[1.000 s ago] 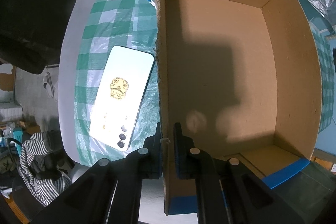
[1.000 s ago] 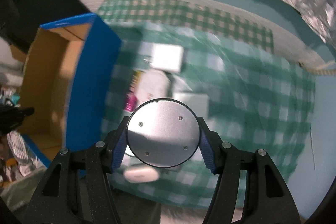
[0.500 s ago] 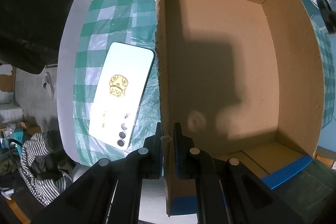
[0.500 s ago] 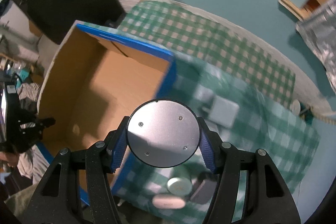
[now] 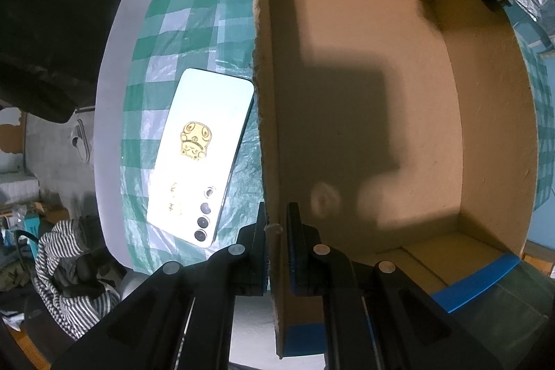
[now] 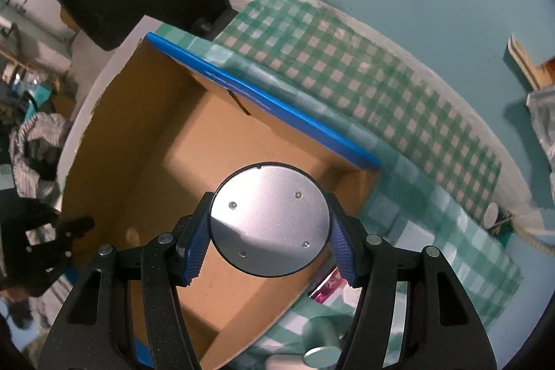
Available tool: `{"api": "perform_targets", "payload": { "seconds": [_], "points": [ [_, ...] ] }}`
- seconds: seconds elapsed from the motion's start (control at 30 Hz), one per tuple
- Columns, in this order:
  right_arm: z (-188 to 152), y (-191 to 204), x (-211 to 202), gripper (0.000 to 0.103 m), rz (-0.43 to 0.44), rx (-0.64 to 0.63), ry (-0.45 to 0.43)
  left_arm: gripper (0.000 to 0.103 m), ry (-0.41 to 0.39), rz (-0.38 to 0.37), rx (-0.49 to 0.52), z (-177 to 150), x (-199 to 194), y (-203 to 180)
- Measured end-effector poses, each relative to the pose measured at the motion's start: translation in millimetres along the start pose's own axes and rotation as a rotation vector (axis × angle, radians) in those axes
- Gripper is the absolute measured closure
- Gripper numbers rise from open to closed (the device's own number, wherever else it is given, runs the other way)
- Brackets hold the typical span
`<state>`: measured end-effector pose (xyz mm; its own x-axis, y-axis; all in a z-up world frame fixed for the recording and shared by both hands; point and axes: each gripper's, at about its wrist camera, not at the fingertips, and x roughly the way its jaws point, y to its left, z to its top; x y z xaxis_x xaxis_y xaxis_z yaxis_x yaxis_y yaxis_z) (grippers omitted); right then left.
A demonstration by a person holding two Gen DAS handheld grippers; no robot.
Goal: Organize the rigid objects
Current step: 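Lower the silver disc into the box and open the right gripper, then move the right gripper back to the green tin and grasp it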
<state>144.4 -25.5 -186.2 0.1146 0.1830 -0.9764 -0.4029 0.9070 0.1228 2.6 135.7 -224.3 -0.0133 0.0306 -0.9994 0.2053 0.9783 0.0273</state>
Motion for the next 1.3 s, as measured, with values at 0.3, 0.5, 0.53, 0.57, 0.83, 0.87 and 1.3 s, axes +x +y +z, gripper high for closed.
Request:
{"api": "perform_targets", "payload": {
  "seconds": [0.3, 0.5, 0.53, 0.57, 0.83, 0.87, 1.3],
  "points": [
    [0.4, -0.8, 34.1, 0.041, -0.01, 0.001, 0.093, 0.094, 0.007, -0.002, -0.002, -1.9, 2.9, 6.1],
    [-6.1, -5.1, 31.0, 0.041, -0.016, 0.018, 0.092, 0.094, 0.014, -0.018, -0.011, -4.6, 3.6, 8.9],
    [-6.4, -6.5, 30.4, 0.041, -0.018, 0.027, 0.088, 0.095, 0.012, -0.021, -0.01, -5.9, 2.9, 8.7],
    [-6.3, -6.4, 29.8, 0.041, -0.018, 0.03, 0.084, 0.095, 0.012, -0.023, -0.008, -6.6, 2.7, 8.0],
    [-6.2, -3.3, 30.4, 0.041, -0.043, 0.031, 0.07, 0.094, 0.019, -0.023, -0.006, -4.7, 4.2, 7.1],
    [-6.3, -3.5, 30.1, 0.04, -0.042, 0.035, 0.067, 0.094, 0.017, -0.021, -0.005, -4.3, 3.1, 7.5],
    [-17.6, -15.8, -10.7, 0.033, 0.0, 0.107, -0.019, 0.094, -0.002, -0.017, 0.004, -8.0, -3.8, -4.1]
  ]
}}
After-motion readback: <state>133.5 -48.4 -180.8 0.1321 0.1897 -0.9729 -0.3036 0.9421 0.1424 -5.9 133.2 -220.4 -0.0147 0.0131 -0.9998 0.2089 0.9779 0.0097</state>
